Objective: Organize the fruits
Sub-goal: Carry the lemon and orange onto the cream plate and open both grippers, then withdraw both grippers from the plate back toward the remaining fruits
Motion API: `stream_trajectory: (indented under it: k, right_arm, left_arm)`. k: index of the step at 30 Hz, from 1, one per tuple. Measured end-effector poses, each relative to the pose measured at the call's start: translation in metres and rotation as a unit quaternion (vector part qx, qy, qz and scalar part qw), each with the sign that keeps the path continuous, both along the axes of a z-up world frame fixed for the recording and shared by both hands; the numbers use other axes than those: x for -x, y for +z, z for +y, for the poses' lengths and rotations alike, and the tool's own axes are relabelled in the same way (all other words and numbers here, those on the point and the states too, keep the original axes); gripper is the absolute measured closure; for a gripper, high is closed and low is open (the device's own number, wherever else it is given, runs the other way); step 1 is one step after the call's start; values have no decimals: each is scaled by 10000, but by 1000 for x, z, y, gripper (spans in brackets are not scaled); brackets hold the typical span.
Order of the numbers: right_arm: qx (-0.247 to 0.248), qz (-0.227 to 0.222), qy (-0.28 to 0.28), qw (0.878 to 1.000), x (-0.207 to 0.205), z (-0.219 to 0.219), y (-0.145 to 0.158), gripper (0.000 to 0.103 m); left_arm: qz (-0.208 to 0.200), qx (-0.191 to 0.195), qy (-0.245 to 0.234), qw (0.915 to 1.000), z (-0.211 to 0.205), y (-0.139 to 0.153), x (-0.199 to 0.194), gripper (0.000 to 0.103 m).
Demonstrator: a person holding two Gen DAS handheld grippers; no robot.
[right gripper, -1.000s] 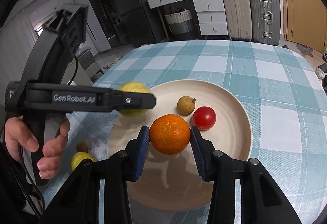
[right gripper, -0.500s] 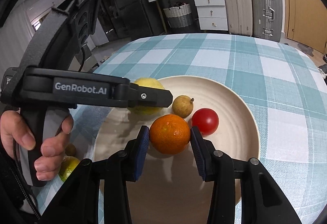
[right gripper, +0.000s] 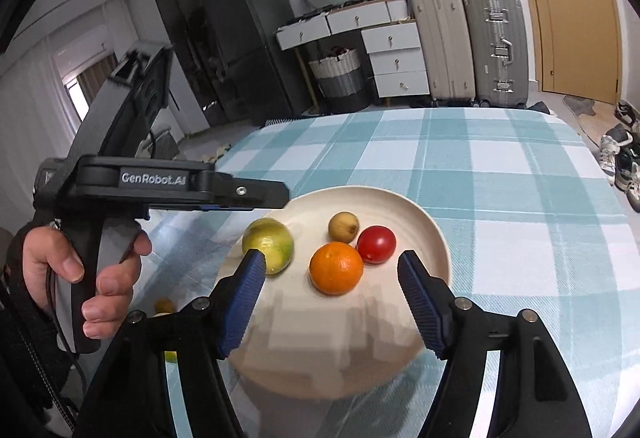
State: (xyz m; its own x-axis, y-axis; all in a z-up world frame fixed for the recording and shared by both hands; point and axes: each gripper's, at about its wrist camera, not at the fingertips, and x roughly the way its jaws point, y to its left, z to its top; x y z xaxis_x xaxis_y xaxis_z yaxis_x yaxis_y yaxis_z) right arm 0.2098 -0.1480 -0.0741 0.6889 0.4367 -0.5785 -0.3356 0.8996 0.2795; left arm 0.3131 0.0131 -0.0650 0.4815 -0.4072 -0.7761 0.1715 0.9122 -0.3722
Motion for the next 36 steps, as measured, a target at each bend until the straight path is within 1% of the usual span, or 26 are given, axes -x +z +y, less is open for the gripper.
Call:
stream_trajectory:
  k: [1,3,4,5,6,7,10,13,17,27,32,36]
  right_arm:
    - [-38,-9,-33,10000,3,-3,2,30]
    - [-119,-22,-53,9999,8,-7,5,22]
    - [-157,-44,-63,9998,11,-9,7,20]
    - [-178,-65,-72,9998,14,-10,9,19]
    - [-204,-93,-78,9997,17,-11,12,17]
    - [-230,-120,-84,9996,20,-12,14,16]
    - [-281,-238,-103,9993,30,-14,23,12]
    - [-280,-354,-133,9989,41,-15,32,7]
    - [-216,-486,-211,9984,56,-15,42,5]
    - [-106,-735,-181,9971,94,-11,60,4]
    - [-133,-830,-153,9963,113,-11,67,3]
    - [-157,-856,-129,9961,126,-10,69,3]
  left_arm:
    - [-56,-94,3,9999,0,3,5,47]
    - [-201,-299,26,9993,-1,10,16,47]
    - [-266,-382,39,9989,-1,13,21,46]
    - [-335,-477,55,9983,-2,17,26,44]
    - [-422,-580,83,9974,-2,20,32,38]
    - [-545,-683,101,9961,-3,26,40,34]
    - [-858,-922,140,9919,-5,40,61,29]
    - [-1110,-1052,229,9880,-6,52,82,25]
    - [-1299,-1198,319,9837,-6,65,105,23]
    - [-1459,-1198,391,9812,-4,82,157,20]
    - [-1536,-1197,455,9798,-2,87,181,18]
    - [-1566,-1151,517,9796,2,89,202,13]
